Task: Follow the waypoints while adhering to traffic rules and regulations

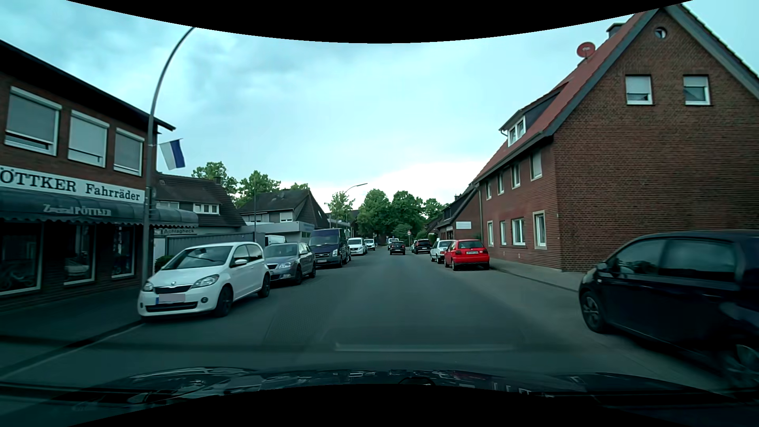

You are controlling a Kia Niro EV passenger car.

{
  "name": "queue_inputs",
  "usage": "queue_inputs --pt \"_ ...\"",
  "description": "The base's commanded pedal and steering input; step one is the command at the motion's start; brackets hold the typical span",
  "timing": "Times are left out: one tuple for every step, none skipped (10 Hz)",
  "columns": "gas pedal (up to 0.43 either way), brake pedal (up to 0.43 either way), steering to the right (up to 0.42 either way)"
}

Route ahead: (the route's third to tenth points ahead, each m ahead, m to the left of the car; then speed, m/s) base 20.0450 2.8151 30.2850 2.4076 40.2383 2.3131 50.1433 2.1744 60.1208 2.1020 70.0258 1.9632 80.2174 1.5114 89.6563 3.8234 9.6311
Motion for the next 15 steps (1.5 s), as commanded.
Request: queue_inputs --pt "0.079 0.0 0.017" --pt "0.079 0.0 0.015" --pt "0.079 0.0 0.011" --pt "0.079 0.0 0.011" --pt "0.079 0.0 0.011" --pt "0.079 0.0 0.011" --pt "0.079 0.0 0.01" --pt "0.079 0.0 0.007" --pt "0.079 0.0 0.004" --pt "0.079 0.0 0.004" --pt "0.079 0.0 0.004" --pt "0.079 0.0 0.003" --pt "0.079 0.0 0.003" --pt "0.079 0.0 0.002" --pt "0.079 0.0 -0.004"
